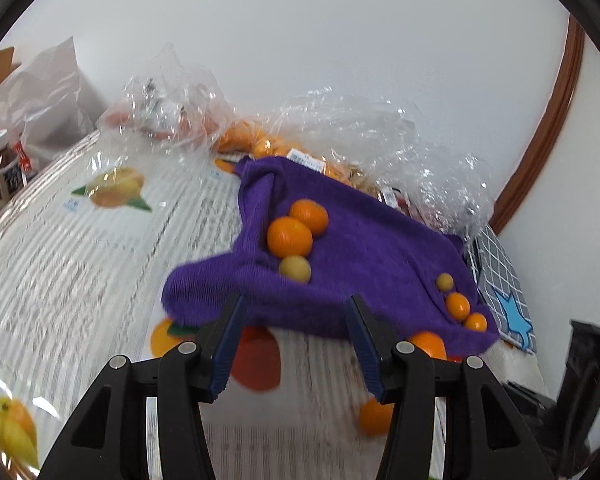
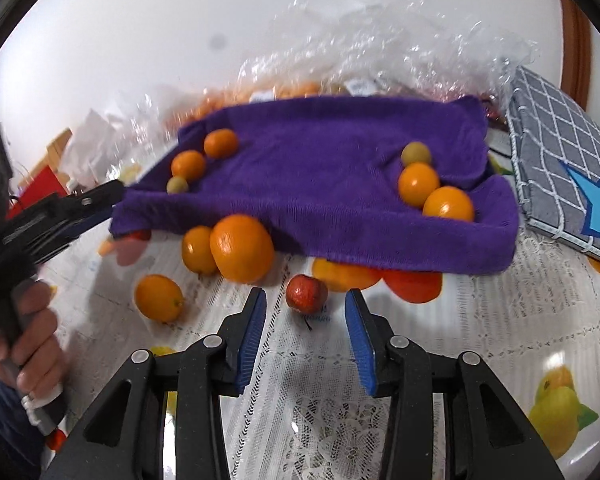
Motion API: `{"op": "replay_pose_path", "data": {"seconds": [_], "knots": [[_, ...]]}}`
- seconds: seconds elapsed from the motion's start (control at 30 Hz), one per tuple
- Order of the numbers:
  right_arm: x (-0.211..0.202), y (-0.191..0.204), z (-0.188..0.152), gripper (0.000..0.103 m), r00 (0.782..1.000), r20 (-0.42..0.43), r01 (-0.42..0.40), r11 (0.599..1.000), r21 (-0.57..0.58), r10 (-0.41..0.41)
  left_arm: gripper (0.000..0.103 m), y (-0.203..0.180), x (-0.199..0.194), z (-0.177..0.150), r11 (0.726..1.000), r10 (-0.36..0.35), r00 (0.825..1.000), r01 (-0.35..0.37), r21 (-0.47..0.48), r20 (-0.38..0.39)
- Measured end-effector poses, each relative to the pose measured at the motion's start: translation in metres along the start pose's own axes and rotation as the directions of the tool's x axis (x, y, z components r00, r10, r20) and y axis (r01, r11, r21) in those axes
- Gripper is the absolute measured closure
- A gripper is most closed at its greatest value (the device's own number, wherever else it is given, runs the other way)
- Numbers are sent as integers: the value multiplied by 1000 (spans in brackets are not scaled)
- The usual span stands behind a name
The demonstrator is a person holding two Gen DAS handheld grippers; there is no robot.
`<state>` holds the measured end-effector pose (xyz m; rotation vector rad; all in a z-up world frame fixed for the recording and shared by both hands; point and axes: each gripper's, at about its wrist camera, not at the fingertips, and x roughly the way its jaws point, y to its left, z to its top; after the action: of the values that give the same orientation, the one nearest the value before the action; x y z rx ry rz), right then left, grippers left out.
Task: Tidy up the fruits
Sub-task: 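Grasp the small red apple with the right gripper while the left gripper grasps an orange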
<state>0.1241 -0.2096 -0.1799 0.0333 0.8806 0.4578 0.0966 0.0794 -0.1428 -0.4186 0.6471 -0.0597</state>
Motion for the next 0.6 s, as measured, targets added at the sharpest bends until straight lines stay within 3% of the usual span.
{"op": "replay_pose_path", "data": {"seconds": [0.07,0.17,0.27,0.4,0.6], "knots": [[5,3,3,66,1000,-16,0,1000,-12,0,53,-1,-1,-5,1000,-7,1000,7,7,-21],[16,7,6,80,999,-40,14,1000,-25,-15,53,-6,2,-10,1000,-10,999,12,29,-43],[13,3,4,80,1000,-30,6,1000,-14,-7,53,-12,3,-14,998,-25,998,29,61,-59],[-4,-14,-2,80,997,25,67,998,13,-68,53,-22,3,-19,990,-84,993,93,109,-86],[-26,-47,-12,80,994,64,87,992,88,-93,51,-50,12,-33,959,-142,972,182,216,-189]]}}
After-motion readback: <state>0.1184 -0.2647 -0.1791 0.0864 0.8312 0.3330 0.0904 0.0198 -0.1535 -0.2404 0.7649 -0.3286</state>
